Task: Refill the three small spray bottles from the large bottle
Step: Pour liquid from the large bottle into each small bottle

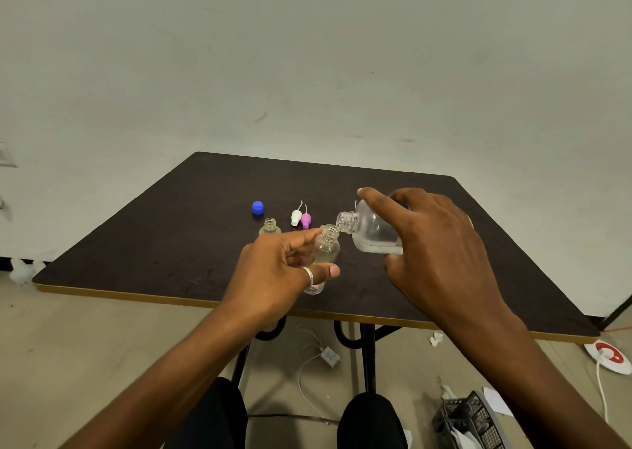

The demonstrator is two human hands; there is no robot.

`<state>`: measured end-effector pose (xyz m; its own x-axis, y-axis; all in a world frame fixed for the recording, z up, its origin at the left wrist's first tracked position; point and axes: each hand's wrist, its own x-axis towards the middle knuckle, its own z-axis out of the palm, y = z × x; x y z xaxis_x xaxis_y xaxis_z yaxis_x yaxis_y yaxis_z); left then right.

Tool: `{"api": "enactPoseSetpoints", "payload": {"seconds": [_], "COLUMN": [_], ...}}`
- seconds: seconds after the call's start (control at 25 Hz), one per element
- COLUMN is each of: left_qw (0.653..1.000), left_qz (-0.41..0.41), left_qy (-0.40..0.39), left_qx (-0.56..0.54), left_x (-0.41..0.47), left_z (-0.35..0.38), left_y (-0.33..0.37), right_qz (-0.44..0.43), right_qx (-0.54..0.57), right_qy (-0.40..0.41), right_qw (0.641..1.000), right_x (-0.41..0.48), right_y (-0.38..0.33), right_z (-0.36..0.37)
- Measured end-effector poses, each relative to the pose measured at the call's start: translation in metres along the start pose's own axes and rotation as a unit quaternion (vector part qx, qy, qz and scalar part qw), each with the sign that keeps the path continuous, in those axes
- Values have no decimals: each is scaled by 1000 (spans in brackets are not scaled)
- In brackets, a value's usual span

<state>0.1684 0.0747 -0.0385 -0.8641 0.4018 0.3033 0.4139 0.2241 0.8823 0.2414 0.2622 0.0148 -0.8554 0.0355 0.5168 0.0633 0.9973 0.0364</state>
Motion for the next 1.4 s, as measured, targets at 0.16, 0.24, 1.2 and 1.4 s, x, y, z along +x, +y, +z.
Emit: {"api": "enactPoseSetpoints", "payload": {"seconds": [0.16,0.24,1.2,1.4], "left_qw": [1000,1000,999,999], "left_qz": [-9,-12,-33,-33], "left_qy": [-7,-7,4,3], "left_qx": [-3,-4,10,10], "left_x": [0,0,-1,-2], "left_z": [1,1,3,3], "left_y": [-1,-1,4,3], "right_qz": [-1,-2,-18,-20], "right_qx": [1,0,-8,-5], "right_qy": [10,12,46,48], "right_qw": [1000,1000,999,999], "right_x": [-1,-1,0,0], "right_y": [0,0,1,1], "right_z": [1,2,6,7]}}
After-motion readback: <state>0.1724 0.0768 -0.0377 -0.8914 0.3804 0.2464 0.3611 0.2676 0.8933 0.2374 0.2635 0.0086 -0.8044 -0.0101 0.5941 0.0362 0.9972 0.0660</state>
